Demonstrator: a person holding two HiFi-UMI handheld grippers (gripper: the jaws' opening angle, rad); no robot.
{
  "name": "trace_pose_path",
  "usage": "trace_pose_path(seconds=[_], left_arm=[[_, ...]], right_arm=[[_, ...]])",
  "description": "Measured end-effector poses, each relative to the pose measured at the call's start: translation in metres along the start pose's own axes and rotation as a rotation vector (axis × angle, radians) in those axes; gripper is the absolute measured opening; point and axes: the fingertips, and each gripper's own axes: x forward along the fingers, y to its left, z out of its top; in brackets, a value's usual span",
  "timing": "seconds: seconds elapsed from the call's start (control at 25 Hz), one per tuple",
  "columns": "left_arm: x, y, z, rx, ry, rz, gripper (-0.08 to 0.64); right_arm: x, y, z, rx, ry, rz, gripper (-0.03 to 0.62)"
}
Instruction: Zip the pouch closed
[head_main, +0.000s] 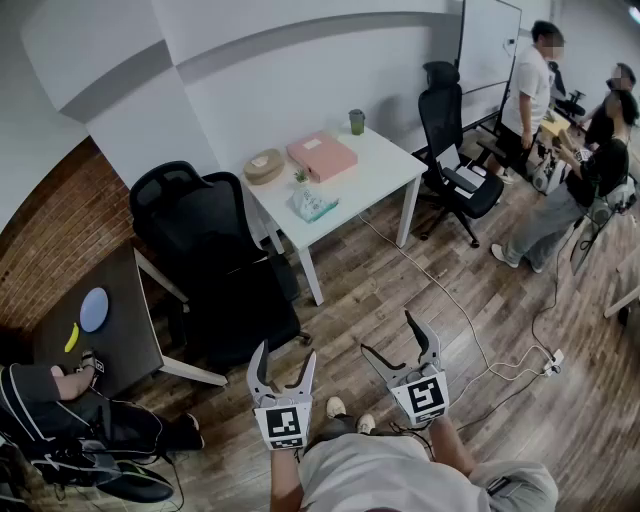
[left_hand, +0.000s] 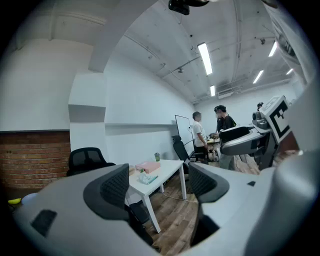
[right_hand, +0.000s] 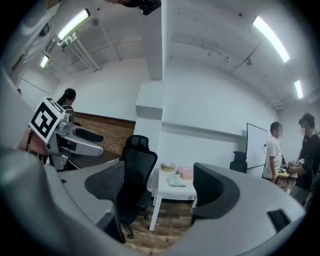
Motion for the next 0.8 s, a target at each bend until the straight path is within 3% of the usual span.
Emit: trace_pose_path(seconds=[0.36,0.8], left_arm=[[-0.002,-0.017,0.002,-0.024,-0.017,0.034,0.356],[0.064,-0.013,0.003,-0.017,-0.036,0.029,0.356]], right_arm=[[-0.01,-0.012,-0.01,0.038,-0.015,-0.003,0.451],[0.035,-0.048,-0.028,0.039,0.01,-0.006,0.449]])
